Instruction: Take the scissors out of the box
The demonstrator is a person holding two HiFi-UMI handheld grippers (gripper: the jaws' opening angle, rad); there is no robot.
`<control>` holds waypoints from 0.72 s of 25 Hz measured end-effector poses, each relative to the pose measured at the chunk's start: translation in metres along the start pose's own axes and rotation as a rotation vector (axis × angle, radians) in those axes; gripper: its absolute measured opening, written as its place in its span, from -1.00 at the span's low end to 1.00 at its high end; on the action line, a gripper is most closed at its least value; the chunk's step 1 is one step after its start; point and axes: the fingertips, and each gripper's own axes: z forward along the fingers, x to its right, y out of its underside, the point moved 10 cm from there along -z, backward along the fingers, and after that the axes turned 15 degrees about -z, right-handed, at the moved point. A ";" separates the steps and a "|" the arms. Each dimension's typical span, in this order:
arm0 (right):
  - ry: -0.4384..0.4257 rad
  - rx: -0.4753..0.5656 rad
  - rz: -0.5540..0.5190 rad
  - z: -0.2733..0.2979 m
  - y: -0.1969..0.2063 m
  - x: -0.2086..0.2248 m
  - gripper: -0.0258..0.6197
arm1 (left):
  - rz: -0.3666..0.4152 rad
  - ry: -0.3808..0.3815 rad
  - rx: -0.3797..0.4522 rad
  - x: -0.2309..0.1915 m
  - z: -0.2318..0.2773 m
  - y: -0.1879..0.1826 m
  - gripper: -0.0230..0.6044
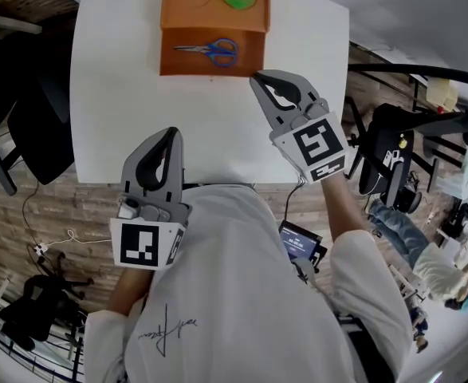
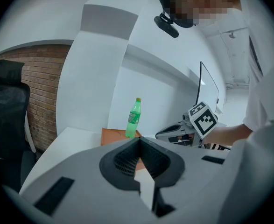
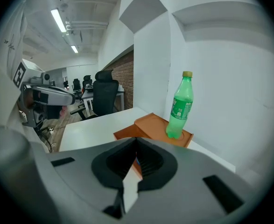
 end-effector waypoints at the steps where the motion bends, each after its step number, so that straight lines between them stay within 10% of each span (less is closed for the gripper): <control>1: -0.001 -0.007 -0.006 0.002 0.000 0.001 -0.89 | -0.001 0.006 -0.006 0.000 0.001 0.001 -0.91; 18: -0.113 -0.128 -0.099 0.037 0.010 0.016 -0.88 | -0.037 -0.022 -0.012 -0.008 0.008 0.001 -0.91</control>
